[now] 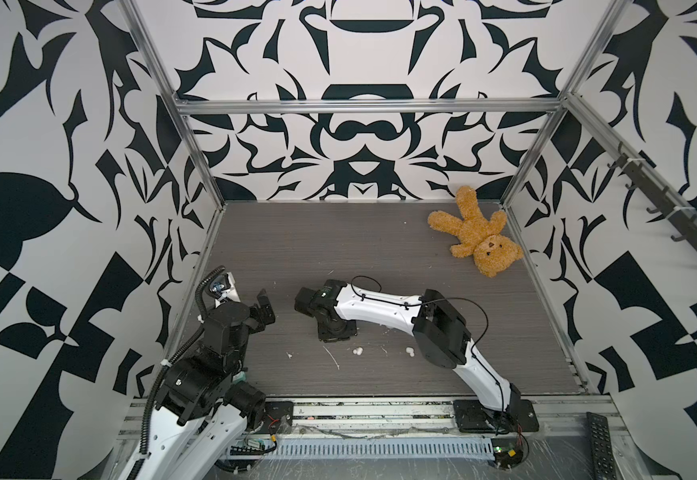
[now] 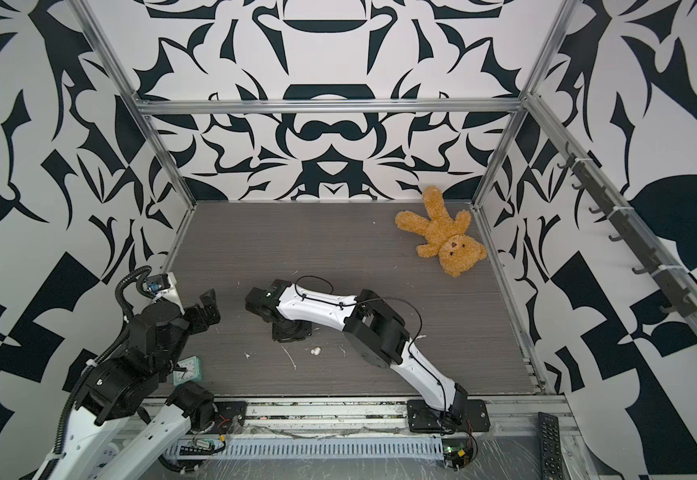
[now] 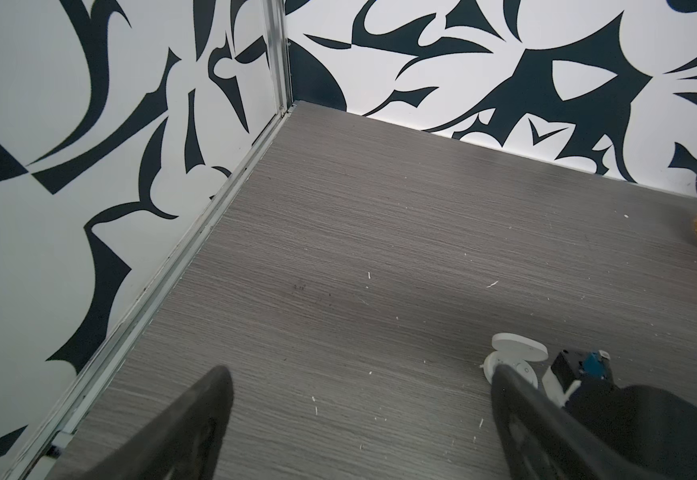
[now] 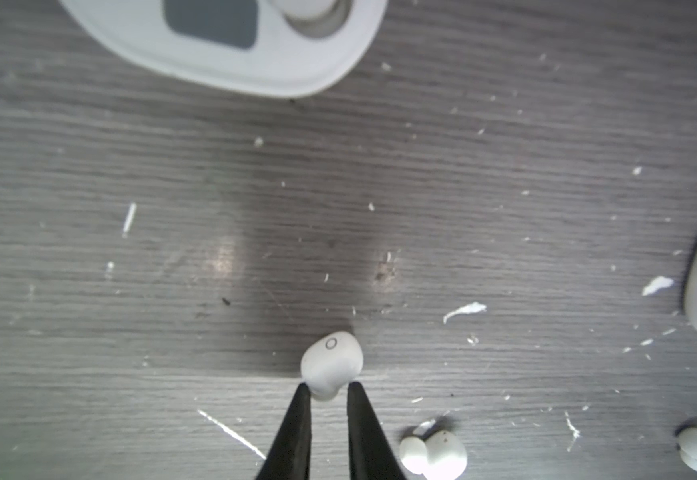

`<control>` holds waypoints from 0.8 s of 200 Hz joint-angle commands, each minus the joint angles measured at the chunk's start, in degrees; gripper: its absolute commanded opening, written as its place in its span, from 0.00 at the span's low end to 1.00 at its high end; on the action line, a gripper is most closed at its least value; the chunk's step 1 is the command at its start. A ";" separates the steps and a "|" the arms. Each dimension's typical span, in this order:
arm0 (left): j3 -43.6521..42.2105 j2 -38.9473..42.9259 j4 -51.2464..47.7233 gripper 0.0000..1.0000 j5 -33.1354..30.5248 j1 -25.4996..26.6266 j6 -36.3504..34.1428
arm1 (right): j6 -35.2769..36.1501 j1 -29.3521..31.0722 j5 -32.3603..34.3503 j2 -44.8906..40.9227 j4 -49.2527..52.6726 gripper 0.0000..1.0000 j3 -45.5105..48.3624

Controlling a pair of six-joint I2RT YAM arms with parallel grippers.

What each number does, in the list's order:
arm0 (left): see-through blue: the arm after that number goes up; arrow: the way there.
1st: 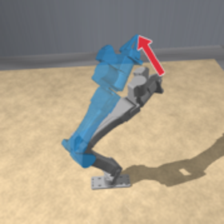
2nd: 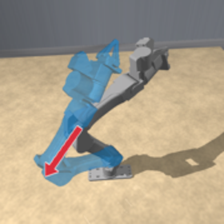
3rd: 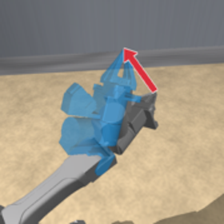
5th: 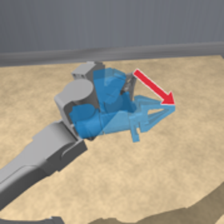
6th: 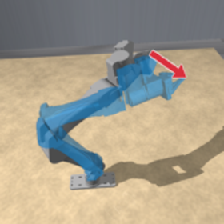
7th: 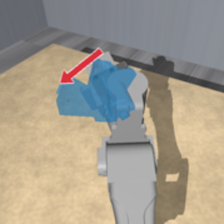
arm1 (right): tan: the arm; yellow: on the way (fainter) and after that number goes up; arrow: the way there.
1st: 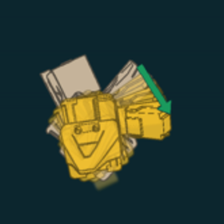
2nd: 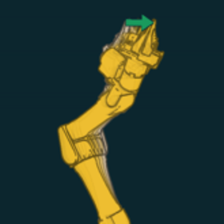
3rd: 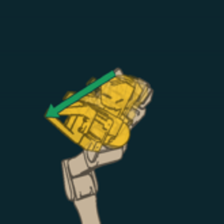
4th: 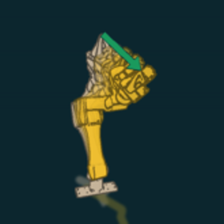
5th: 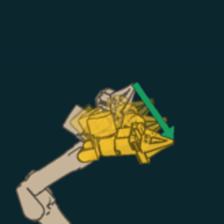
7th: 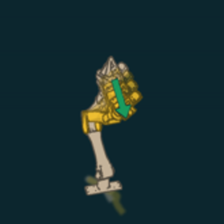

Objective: Insert the wireless bluetooth earbuds into the charging case

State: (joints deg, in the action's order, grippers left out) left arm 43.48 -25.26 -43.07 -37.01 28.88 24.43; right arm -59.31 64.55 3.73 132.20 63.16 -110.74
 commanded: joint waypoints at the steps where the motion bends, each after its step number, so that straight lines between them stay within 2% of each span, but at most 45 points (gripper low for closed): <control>1: -0.60 -0.14 0.22 0.99 0.19 -0.14 0.21 | 0.68 -0.31 0.98 -0.67 1.54 0.21 -1.95; 100: -0.60 0.03 0.24 0.99 0.05 -0.21 0.18 | 1.48 -0.56 0.77 -4.49 -1.61 0.30 0.59; 160: -0.65 0.07 0.23 0.99 0.04 -0.16 0.18 | 1.26 -1.35 1.82 -4.19 -1.14 0.33 1.08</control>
State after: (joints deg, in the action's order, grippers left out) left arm 43.48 -25.26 -43.07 -37.01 28.88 24.40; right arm -58.11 63.72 4.12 130.65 61.01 -110.26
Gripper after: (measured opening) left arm 0.992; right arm 0.322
